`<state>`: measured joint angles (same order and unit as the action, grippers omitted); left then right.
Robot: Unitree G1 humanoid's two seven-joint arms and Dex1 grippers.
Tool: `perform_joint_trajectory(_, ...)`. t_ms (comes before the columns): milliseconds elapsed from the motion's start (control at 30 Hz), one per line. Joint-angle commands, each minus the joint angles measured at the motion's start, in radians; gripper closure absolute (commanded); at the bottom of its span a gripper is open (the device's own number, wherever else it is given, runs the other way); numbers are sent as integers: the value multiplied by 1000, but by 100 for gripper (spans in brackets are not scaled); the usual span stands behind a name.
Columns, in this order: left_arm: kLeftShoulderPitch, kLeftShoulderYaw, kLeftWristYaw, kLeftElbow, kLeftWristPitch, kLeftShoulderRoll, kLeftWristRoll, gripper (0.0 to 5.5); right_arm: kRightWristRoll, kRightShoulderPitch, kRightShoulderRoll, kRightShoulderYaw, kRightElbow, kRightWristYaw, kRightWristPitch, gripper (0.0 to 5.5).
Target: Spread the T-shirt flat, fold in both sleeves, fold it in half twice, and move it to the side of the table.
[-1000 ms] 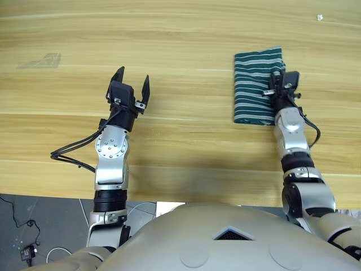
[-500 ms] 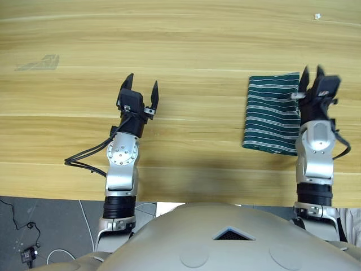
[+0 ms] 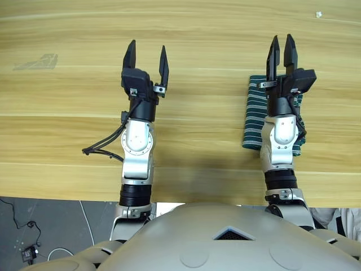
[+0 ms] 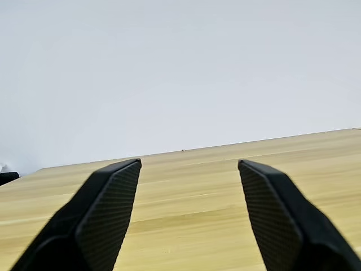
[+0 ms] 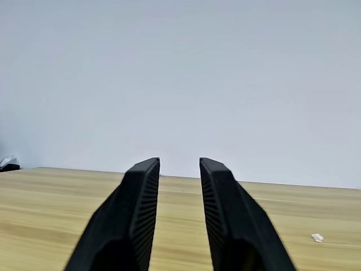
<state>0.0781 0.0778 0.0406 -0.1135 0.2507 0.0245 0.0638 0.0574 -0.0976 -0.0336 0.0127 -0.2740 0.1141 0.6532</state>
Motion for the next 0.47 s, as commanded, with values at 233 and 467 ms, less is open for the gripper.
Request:
perform_joint_trajectory(233,1,-70,-24,70,129,26,-1,230,-5,-56,-6,-22,-141,15,70,419)
perform_joint_trajectory(467,-24,-51,-26,109,141,20,21,228,22,-45,-17,-18,-150,68,88,367)
